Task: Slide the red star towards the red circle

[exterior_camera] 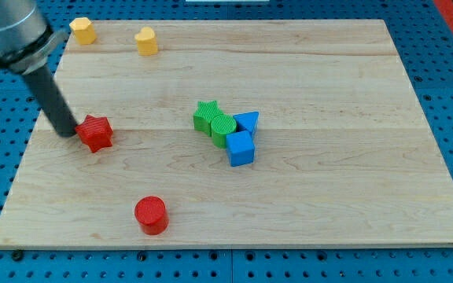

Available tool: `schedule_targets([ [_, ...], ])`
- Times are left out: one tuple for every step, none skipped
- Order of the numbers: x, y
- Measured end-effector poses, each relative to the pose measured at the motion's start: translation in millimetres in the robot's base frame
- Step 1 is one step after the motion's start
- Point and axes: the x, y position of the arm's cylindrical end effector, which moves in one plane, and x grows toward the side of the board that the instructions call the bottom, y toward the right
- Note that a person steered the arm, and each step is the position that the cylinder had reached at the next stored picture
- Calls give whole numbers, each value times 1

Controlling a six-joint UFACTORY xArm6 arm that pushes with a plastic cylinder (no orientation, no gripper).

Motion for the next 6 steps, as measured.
schedule_targets([
  [-14, 22],
  [19, 9],
  [62, 21],
  [73, 75],
  [103, 53],
  [154, 22],
])
